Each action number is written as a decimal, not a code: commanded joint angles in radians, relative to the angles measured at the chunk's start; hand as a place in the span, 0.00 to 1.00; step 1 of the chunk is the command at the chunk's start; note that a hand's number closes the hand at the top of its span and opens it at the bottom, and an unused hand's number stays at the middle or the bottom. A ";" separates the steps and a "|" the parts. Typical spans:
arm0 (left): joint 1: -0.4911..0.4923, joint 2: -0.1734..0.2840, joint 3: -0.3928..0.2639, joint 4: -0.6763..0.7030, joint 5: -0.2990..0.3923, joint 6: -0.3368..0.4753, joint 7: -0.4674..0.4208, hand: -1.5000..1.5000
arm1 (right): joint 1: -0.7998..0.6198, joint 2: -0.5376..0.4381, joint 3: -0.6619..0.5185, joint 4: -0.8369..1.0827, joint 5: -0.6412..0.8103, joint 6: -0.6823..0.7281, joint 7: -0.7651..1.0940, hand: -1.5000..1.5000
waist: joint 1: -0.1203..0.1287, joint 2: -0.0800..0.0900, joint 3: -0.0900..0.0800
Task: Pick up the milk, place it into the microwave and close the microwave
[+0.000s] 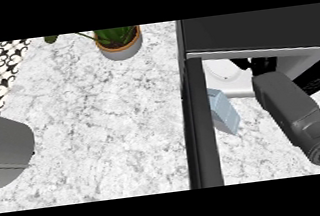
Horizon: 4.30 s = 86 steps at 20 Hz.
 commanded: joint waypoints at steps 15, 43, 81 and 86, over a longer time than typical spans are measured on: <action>-0.112 0.004 -0.011 0.070 -0.023 0.042 0.035 0.00 | 0.036 -0.049 0.033 0.084 0.066 -0.013 -0.010 0.00 | 0.025 0.019 0.003; -0.096 -0.018 -0.031 0.128 -0.103 0.018 -0.055 0.00 | -0.004 0.022 0.032 0.063 0.091 -0.016 0.018 0.00 | 0.002 -0.005 0.000; 0.080 -0.075 -0.349 -0.037 -0.222 -0.057 -0.053 0.00 | 0.599 0.219 0.065 -0.368 -0.109 0.704 -0.303 0.00 | -0.117 -0.056 -0.006; 0.085 -0.050 -0.356 -0.031 -0.257 -0.137 -0.056 0.00 | 0.813 0.203 0.107 -0.637 -0.111 0.728 -0.249 0.00 | -0.120 -0.054 -0.007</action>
